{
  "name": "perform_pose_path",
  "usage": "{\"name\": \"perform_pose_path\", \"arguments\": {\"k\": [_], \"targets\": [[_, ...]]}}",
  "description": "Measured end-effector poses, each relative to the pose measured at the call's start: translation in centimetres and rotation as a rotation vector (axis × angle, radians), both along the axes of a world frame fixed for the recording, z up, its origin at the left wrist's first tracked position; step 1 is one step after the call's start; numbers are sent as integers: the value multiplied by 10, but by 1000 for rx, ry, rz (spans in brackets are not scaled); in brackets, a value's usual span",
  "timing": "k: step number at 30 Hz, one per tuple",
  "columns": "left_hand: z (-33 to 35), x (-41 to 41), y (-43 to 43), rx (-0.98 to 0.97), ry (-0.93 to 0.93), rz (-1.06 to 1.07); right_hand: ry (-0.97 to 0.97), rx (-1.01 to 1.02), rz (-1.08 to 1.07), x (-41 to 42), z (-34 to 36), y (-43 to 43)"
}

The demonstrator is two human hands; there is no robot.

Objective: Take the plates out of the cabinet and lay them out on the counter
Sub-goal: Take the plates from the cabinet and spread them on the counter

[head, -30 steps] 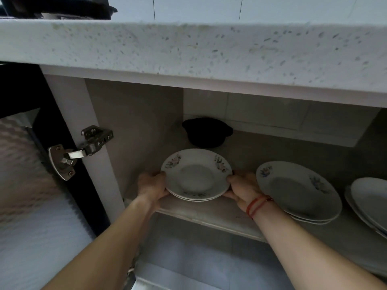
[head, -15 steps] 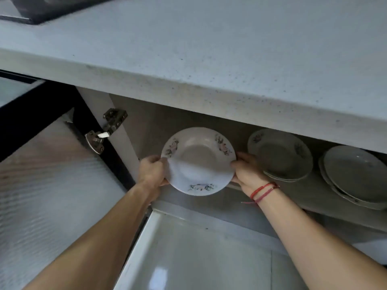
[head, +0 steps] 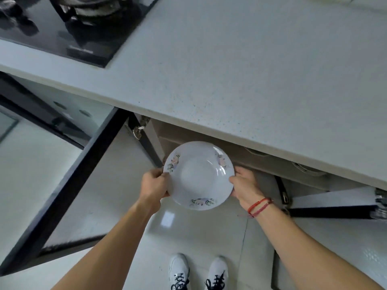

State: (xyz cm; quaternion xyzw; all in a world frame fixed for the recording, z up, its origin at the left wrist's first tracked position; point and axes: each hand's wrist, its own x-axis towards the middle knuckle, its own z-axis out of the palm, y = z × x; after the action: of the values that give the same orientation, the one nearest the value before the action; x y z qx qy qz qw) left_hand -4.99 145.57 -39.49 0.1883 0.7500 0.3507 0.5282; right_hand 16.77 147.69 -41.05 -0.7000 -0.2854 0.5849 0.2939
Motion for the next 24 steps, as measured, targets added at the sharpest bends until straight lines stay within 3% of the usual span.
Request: {"name": "perform_pose_path", "arguments": {"k": [13, 24], "targets": [[157, -5, -90, 12, 40, -23, -58, -59, 115, -1, 170, -74], [248, -2, -110, 201, 41, -103, -158, 127, 246, 12, 270, -80]]}}
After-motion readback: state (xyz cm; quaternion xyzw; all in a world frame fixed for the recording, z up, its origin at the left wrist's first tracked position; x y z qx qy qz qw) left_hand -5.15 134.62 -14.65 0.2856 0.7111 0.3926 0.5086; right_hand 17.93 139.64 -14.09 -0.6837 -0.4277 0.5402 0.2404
